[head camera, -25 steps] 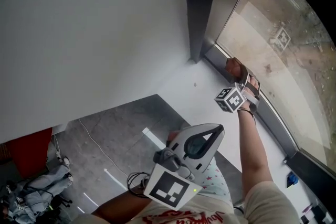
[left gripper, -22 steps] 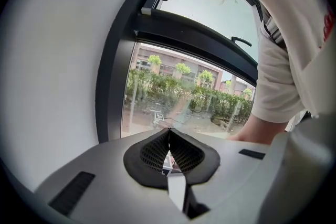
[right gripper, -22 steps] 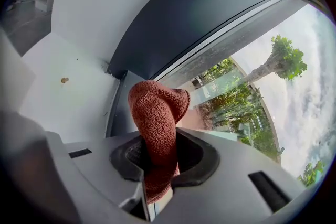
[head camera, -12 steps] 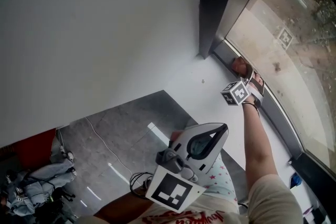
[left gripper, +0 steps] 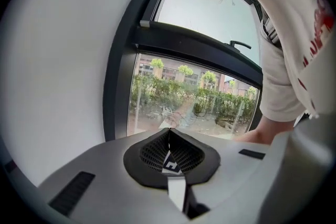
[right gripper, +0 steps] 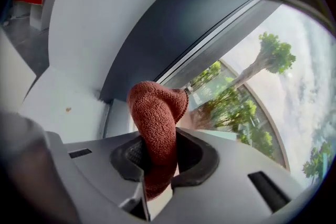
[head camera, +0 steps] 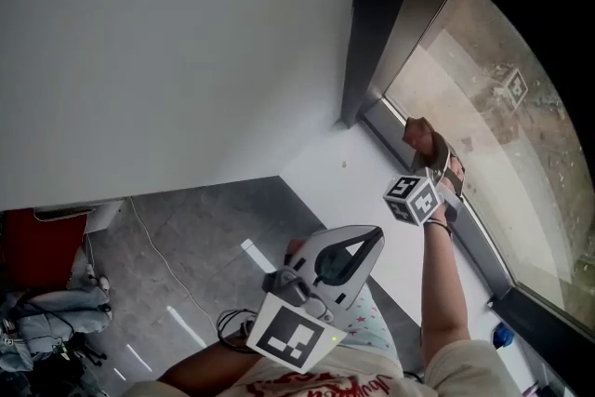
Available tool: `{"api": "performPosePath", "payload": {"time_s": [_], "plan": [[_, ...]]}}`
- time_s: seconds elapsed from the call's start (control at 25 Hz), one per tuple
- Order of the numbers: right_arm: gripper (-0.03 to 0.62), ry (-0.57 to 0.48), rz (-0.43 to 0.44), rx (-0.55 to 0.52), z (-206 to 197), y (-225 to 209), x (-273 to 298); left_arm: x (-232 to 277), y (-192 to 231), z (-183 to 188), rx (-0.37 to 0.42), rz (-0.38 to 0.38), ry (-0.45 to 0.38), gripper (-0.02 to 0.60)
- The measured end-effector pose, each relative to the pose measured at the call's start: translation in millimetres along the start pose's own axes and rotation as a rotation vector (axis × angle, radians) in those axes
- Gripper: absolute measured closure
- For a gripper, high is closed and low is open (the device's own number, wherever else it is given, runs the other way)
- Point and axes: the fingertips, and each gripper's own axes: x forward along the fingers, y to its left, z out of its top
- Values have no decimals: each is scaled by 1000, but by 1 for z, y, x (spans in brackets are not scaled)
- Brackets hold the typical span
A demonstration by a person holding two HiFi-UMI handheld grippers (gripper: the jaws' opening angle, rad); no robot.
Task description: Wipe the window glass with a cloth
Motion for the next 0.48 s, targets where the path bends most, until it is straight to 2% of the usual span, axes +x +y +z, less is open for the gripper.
{"api": "performPosePath", "payload": {"time_s": [0.2,0.36,0.48], "plan": [[502,-183,-222,39,84,-130,-92,-7,1,26,44,28,-70,560],[502,-262,-362,54,130,-197,-137,-11,9,33,22,51,-121,560],[502,-289,-446,48,155,-231,-158,-10,12,31,22,3,-113,560]]}}
